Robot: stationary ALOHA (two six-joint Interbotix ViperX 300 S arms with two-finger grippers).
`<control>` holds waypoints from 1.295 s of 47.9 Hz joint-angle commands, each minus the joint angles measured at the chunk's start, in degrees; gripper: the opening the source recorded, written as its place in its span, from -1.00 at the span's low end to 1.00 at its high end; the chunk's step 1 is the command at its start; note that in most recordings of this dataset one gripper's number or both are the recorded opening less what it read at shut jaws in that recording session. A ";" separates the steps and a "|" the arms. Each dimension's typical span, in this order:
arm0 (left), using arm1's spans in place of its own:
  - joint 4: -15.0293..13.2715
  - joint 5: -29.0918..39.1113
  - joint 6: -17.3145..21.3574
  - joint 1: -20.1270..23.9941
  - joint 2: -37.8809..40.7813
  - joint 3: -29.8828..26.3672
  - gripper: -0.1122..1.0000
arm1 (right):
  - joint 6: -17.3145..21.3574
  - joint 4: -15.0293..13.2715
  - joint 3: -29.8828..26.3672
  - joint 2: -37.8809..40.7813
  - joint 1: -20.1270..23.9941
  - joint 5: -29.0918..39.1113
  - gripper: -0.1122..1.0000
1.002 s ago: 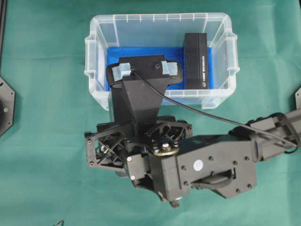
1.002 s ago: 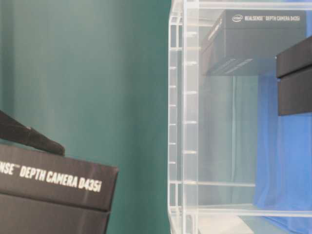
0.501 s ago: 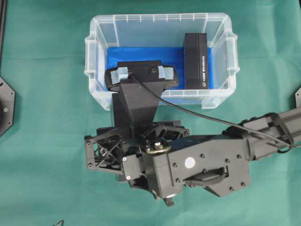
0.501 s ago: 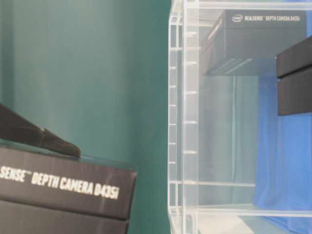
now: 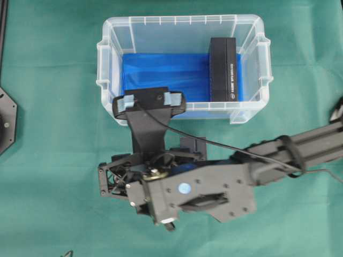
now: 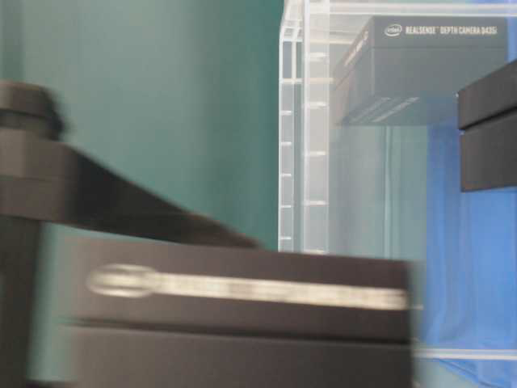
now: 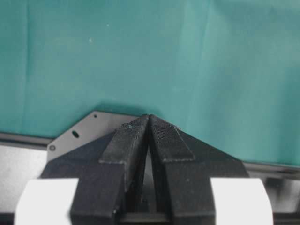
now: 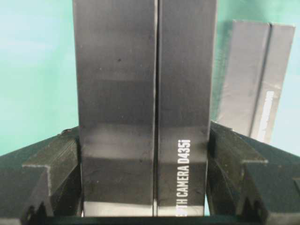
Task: Take the box out of the case with the right arm.
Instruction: 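Carry the box forward and lower it left of the first box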
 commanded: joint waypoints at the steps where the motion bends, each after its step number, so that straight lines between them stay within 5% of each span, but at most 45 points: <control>1: 0.18 -0.26 0.09 -0.09 0.09 -0.62 -0.80 | 0.18 0.53 1.58 -1.14 -1.14 -2.90 0.43; 23: 0.18 -0.26 0.18 -0.09 -0.09 -0.18 -0.80 | 6.94 7.82 16.70 0.26 -2.20 -21.09 0.43; 47: 0.18 -0.26 0.18 -0.09 -0.09 0.70 -0.80 | 6.86 6.59 17.67 0.18 -2.29 -23.12 0.44; 54: 0.18 -0.26 0.18 -0.09 -0.09 0.79 -0.80 | 6.68 6.59 17.67 0.18 -2.29 -23.03 0.86; 62: 0.18 -0.26 0.09 -0.09 -0.18 0.79 -0.80 | 6.77 6.59 17.67 0.09 -2.29 -22.68 0.85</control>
